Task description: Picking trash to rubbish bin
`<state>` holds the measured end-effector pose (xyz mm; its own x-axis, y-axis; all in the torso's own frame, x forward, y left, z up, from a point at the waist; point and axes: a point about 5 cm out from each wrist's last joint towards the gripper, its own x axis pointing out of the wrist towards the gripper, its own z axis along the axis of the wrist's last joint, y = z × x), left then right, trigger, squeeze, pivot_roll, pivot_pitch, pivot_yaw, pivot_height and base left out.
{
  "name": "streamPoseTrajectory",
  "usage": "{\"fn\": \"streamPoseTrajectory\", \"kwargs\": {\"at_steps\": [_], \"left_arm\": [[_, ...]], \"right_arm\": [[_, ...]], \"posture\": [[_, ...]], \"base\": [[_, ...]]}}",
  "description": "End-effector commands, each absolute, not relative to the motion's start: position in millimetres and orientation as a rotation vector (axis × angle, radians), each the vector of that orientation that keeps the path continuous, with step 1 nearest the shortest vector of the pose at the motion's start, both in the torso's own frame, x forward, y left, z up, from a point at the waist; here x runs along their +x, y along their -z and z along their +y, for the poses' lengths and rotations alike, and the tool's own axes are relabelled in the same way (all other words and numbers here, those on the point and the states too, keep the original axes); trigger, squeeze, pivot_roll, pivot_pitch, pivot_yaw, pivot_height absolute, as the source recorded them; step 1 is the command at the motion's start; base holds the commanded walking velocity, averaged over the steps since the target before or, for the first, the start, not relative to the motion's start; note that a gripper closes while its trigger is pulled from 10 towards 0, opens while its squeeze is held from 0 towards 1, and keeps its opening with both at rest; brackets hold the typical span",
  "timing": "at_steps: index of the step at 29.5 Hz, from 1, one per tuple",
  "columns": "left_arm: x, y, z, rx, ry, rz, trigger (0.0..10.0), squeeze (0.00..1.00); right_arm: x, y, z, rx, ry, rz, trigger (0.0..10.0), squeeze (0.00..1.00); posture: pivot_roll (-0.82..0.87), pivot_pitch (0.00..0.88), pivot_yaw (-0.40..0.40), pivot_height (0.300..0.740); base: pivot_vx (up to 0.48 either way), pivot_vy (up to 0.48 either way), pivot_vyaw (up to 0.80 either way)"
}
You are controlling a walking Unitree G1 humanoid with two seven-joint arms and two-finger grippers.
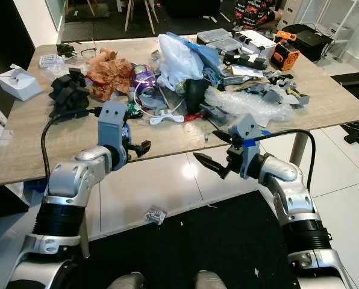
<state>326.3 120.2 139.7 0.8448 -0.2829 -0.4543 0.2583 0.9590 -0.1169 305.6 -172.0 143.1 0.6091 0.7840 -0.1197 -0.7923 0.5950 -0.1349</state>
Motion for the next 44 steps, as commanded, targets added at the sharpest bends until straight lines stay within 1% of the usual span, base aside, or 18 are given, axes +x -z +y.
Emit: {"fn": "streamPoseTrajectory", "kwargs": {"at_steps": [1,3,7,12,20,24,27,33,38,39,44], "left_arm": [[327,-138,116,-0.059,0.265,0.518,10.0,0.0],[328,-137,116,-0.052,0.257,0.522,10.0,0.0],[334,-142,112,-0.078,0.232,0.477,10.0,0.0],[335,-144,104,-0.115,0.261,0.454,10.0,0.0],[342,-142,107,-0.064,0.186,0.459,10.0,0.0],[344,-139,109,0.009,0.149,0.465,10.0,0.0],[343,-141,109,0.007,0.166,0.458,10.0,0.0],[350,-167,118,-0.107,0.182,0.331,10.0,0.0],[353,-180,122,-0.125,0.171,0.263,10.0,0.0],[355,-183,126,-0.118,0.143,0.243,10.0,0.0],[356,-174,132,-0.096,0.081,0.281,10.0,0.0]], "right_arm": [[302,-141,-174,-0.194,-0.926,0.07,10.0,0.0],[302,-141,-174,-0.195,-0.928,0.07,10.0,0.0],[301,-141,-173,-0.193,-0.935,0.07,10.0,0.0],[299,-140,-171,-0.19,-0.942,0.071,10.0,0.0],[299,-142,-170,-0.184,-0.937,0.064,10.0,0.0],[299,-143,-171,-0.182,-0.932,0.061,10.0,0.0],[299,-143,-171,-0.181,-0.931,0.061,10.0,0.0],[299,-142,-171,-0.178,-0.927,0.065,10.0,0.0],[299,-142,-171,-0.175,-0.927,0.065,10.0,0.0],[299,-142,-171,-0.174,-0.926,0.065,10.0,0.0],[299,-142,-171,-0.174,-0.922,0.064,10.0,0.0]], "posture": [[-0.09,0.0,-0.014,0.74],[-0.09,0.0,-0.013,0.74],[-0.1,0.0,-0.01,0.74],[-0.1,0.0,-0.01,0.74],[-0.1,0.0,-0.008,0.74],[-0.1,0.0,-0.006,0.74],[-0.11,0.0,-0.005,0.74],[-0.1,0.0,-0.009,0.74],[-0.09,0.0,-0.01,0.74],[-0.1,0.0,-0.009,0.74],[-0.1,0.0,-0.007,0.74]], "base": [[0.0,0.0,0.0],[0.0,0.0,0.0],[0.0,0.0,0.0],[0.0,0.0,0.0],[0.0,0.0,0.0],[0.0,0.0,0.0],[0.0,0.0,0.0],[0.0,0.0,0.0],[0.0,0.0,0.0],[0.0,0.0,0.0],[0.0,0.0,0.0]]}}
